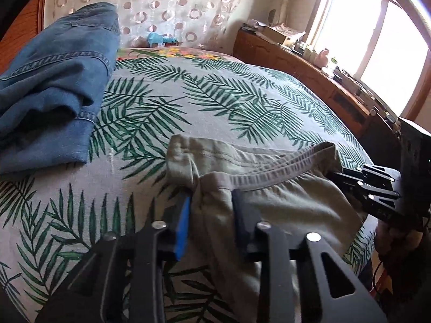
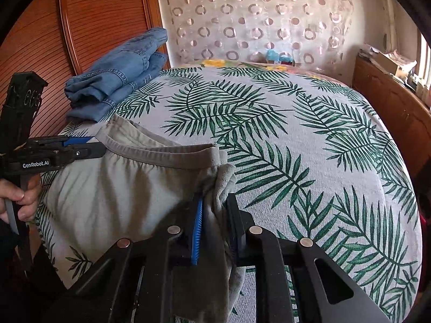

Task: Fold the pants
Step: 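Close both grippers on the folded grey-green trousers' waistband edge, then lift the folded trousers with both grippers toward the denim pile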

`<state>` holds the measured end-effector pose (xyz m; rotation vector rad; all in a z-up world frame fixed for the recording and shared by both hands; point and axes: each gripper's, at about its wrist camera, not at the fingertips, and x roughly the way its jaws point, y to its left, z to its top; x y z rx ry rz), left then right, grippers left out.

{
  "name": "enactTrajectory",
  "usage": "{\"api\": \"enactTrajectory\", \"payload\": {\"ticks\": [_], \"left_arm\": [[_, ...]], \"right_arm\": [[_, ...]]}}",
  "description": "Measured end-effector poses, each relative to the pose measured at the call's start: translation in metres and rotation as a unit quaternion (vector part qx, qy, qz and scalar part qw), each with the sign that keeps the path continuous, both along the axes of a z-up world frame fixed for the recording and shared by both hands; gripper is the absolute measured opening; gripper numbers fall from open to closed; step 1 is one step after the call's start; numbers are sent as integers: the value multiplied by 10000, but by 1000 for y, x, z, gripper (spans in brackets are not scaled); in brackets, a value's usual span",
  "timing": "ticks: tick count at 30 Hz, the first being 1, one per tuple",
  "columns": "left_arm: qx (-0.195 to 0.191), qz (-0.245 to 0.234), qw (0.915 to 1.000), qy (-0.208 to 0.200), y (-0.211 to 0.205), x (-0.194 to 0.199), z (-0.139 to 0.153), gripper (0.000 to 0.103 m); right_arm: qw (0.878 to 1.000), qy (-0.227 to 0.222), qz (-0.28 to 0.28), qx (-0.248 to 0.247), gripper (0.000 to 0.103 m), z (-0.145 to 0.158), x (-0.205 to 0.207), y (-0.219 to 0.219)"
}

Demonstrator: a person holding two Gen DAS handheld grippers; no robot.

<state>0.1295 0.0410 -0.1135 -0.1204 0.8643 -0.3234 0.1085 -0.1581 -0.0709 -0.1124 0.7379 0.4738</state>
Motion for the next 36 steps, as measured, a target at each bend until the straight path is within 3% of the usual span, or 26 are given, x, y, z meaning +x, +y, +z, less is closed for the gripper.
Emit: {"api": "enactTrajectory", "payload": {"ticks": [5, 10, 21, 36], "left_arm": [[-68, 68, 9999, -119, -1, -9, 8, 18], [36, 59, 9982, -589, -10, -30, 32, 16], [-63, -59, 9922, -1245, -15, -57, 80, 15], [-7, -112, 9850, -1720, -19, -71, 114, 15]], "right_arm": [[9999, -30, 59, 117, 12, 3, -1, -3], [9991, -287, 39, 307, 11, 18, -15, -7], [9961, -801, 120, 340, 11, 55, -47, -20], [9916, -1241, 226, 269, 11, 93, -70, -32]]}}
